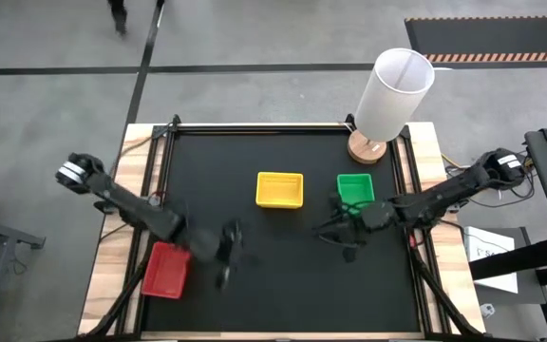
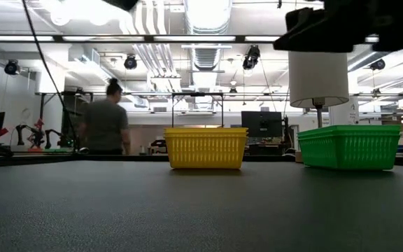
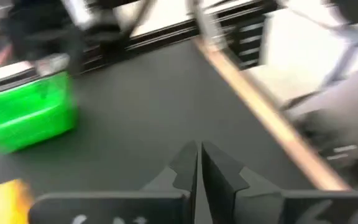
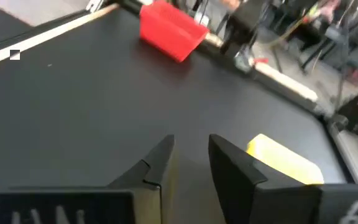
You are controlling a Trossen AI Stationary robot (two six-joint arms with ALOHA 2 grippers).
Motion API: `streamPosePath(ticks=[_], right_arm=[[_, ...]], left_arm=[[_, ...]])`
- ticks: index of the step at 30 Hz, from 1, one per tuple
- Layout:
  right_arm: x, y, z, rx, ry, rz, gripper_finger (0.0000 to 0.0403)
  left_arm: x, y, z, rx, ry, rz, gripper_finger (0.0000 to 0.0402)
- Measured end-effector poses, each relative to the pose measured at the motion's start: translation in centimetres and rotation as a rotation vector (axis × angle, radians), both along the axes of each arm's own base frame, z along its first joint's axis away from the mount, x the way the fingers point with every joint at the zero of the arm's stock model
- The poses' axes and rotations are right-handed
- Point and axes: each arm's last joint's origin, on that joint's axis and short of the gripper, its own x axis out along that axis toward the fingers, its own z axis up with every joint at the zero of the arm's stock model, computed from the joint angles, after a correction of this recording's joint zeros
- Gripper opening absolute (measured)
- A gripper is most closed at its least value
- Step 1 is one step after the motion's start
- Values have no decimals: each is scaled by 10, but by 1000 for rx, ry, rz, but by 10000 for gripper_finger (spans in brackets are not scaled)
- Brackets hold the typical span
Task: Stack baskets by color
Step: Return to Home Position
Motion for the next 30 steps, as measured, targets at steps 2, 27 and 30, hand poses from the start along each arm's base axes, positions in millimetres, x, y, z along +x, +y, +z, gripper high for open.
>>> streamPosePath(ticks=[2,27,30], right_arm=[[0,-13,4,-15,-43,9,83],[-116,-66,-4,-44,-368,-126,34],[-127,-69,-3,-75,-464,-132,34]], left_arm=[[-8,31,-3,14,-7,48,5],[-162,137,-60,-64,-435,216,0],[-170,139,-64,-78,-500,236,0]])
